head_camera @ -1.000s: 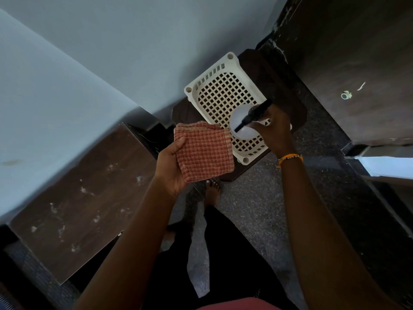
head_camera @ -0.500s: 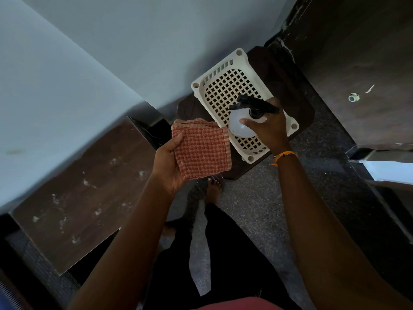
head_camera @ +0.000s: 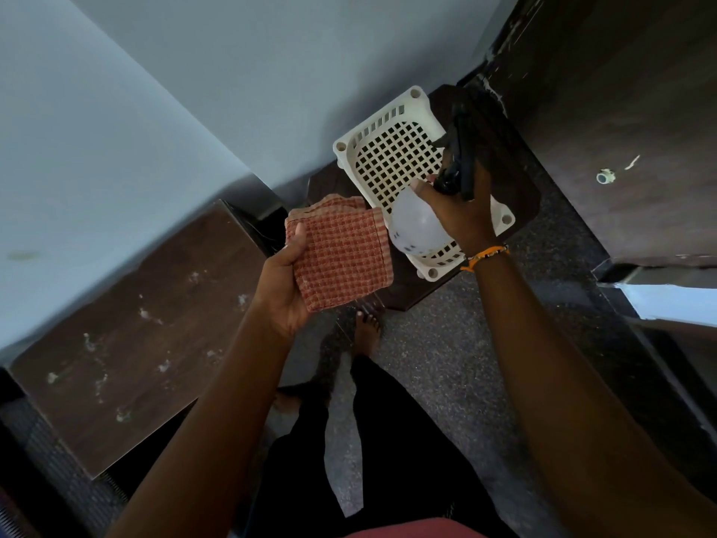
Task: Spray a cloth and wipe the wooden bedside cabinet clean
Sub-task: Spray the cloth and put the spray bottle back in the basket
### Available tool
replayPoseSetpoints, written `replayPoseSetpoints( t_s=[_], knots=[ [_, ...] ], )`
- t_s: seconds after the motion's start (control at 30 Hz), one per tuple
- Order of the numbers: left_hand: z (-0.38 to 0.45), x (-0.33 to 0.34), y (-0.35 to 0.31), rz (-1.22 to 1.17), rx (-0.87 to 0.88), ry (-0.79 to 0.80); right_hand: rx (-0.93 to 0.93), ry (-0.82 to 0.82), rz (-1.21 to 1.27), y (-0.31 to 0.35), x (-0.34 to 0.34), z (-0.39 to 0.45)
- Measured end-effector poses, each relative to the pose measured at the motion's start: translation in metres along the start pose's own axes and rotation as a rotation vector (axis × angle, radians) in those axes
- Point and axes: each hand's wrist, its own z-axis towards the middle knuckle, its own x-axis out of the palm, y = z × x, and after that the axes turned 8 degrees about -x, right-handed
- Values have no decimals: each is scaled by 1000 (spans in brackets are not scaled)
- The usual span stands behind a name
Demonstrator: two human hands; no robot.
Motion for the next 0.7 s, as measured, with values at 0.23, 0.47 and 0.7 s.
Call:
replayPoseSetpoints(
  t_s=[0.23, 0.47, 0.7],
  knots=[
    [-16, 2, -17, -7, 31, 47, 40, 60, 215, 40, 14, -37],
    [-27, -11, -48, 42, 113, 42, -158, 374, 188, 58, 32, -76],
    [-33, -6, -60, 134, 140, 67, -132, 501, 52, 58, 63, -103]
  ],
)
